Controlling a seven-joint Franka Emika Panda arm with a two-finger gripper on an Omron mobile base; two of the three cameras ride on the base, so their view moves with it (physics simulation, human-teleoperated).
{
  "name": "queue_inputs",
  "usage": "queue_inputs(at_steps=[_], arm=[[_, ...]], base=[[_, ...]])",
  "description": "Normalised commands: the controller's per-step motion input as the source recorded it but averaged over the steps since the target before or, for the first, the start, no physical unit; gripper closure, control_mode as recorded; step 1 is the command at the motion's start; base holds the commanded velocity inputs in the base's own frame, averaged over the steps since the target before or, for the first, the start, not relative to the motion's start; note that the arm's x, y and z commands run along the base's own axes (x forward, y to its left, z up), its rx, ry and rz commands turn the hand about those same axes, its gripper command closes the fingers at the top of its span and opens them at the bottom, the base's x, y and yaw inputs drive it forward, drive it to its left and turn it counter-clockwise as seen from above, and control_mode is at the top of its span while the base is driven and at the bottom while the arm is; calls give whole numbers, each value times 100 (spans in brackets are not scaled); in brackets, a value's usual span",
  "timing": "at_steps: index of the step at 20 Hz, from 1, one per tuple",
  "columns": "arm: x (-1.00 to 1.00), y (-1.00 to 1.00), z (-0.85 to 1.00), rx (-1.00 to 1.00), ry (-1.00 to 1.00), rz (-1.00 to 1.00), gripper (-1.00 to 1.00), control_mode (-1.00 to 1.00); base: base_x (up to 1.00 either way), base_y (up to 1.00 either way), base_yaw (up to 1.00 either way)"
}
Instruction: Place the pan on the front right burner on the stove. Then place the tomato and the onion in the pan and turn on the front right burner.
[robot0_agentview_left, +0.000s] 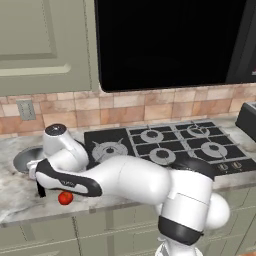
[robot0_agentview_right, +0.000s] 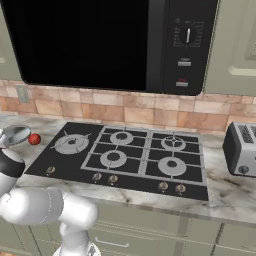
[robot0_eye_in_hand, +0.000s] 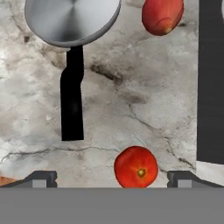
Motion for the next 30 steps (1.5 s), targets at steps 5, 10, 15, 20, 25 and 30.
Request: queue_inputs(at_steps=[5,10,15,20,25,30], arm=[[6,18,-12,0,0,0,-100,-100],[4,18,-9,0,0,0,-100,-100],[10,3,-8,0,0,0,-100,-100],[15,0,-13,0,0,0,-100,-100],[13,7,-16,0,0,0,-100,-100],[11,13,-14,0,0,0,-100,-100]], base=[[0,0,0],[0,0,0],[0,0,0],[0,0,0],[0,0,0],[0,0,0]])
